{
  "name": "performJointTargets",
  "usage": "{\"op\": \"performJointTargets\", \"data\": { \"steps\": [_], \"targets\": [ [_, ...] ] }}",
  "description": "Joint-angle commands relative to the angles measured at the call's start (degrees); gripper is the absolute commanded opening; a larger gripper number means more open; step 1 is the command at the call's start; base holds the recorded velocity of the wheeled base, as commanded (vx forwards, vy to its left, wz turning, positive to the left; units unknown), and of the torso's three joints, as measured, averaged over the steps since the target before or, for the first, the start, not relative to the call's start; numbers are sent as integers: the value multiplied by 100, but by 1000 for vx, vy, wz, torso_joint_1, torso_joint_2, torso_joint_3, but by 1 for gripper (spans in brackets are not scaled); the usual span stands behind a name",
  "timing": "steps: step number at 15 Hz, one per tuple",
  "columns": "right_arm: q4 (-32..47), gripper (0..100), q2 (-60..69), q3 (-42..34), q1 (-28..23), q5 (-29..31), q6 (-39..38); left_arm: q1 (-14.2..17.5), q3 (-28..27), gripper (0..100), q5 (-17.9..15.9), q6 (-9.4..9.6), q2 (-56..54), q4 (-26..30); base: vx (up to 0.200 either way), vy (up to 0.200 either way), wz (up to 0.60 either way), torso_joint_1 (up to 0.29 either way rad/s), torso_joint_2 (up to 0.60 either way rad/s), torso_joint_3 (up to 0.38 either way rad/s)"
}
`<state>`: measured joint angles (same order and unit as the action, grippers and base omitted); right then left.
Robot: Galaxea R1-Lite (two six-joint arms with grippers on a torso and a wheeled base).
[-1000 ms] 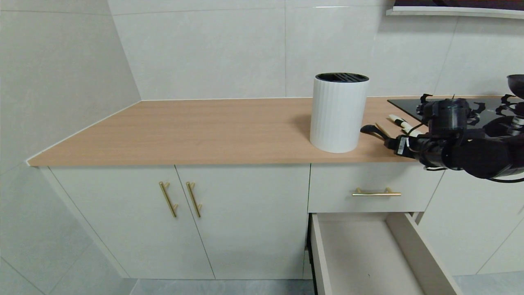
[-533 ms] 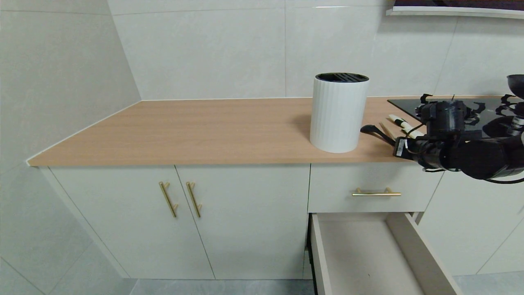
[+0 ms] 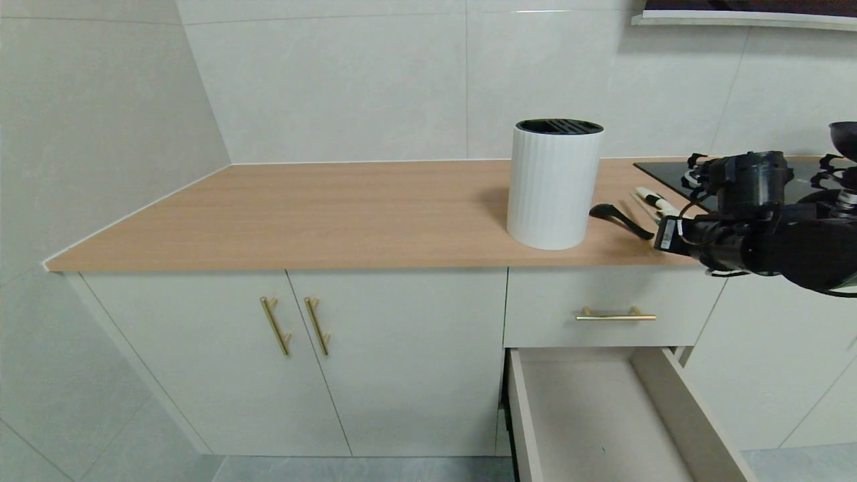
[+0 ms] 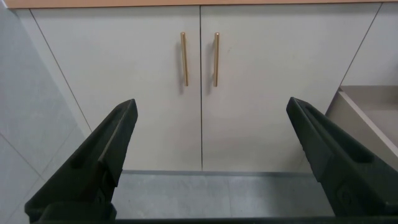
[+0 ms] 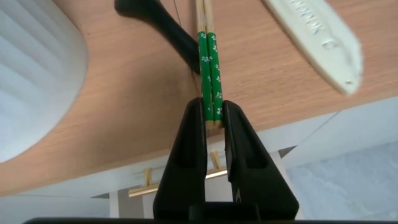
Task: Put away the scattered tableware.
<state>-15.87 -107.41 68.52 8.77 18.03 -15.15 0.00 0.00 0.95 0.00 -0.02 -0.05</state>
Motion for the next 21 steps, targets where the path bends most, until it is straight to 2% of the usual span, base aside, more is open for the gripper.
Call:
{"op": "performJointTargets", "data": {
  "steps": [1, 3, 6, 10, 12, 14, 16, 18, 21],
  "targets": [
    [445, 0, 607, -76, 11, -45, 4, -9, 0, 100, 2, 0, 2, -4, 0, 0, 0, 0, 0, 0],
    [1165, 0, 1196, -120, 29, -221, 12, 0, 0, 100, 2, 0, 2, -4, 0, 0, 0, 0, 0, 0],
    [1288, 0, 2172, -621, 20, -942, 540, 0, 0, 100, 2, 0, 2, -4, 0, 0, 0, 0, 0, 0],
    [1315, 0, 2901, -1087, 29, -1047, 1085, 0, 0, 100, 2, 0, 2, -4, 0, 0, 0, 0, 0, 0],
    [1482, 0, 3183, -1473, 20, -1179, 1770, 0, 0, 100, 2, 0, 2, -4, 0, 0, 0, 0, 0, 0],
    [1939, 0, 3499, -1667, 29, -1434, 2157, 0, 0, 100, 2, -9, 2, -4, 0, 0, 0, 0, 0, 0],
    [2580, 0, 3798, -1711, 73, -1443, 2702, 0, 0, 100, 2, 0, 2, -4, 0, 0, 0, 0, 0, 0],
    [2950, 0, 3965, -1711, 108, -1460, 2878, -9, 0, 100, 2, 0, 2, -4, 0, 0, 0, 0, 0, 0],
    [2976, 0, 4211, -1878, 477, -1460, 2974, -9, 0, 100, 2, 0, 2, -4, 0, 0, 0, 0, 0, 0]
  ]
}}
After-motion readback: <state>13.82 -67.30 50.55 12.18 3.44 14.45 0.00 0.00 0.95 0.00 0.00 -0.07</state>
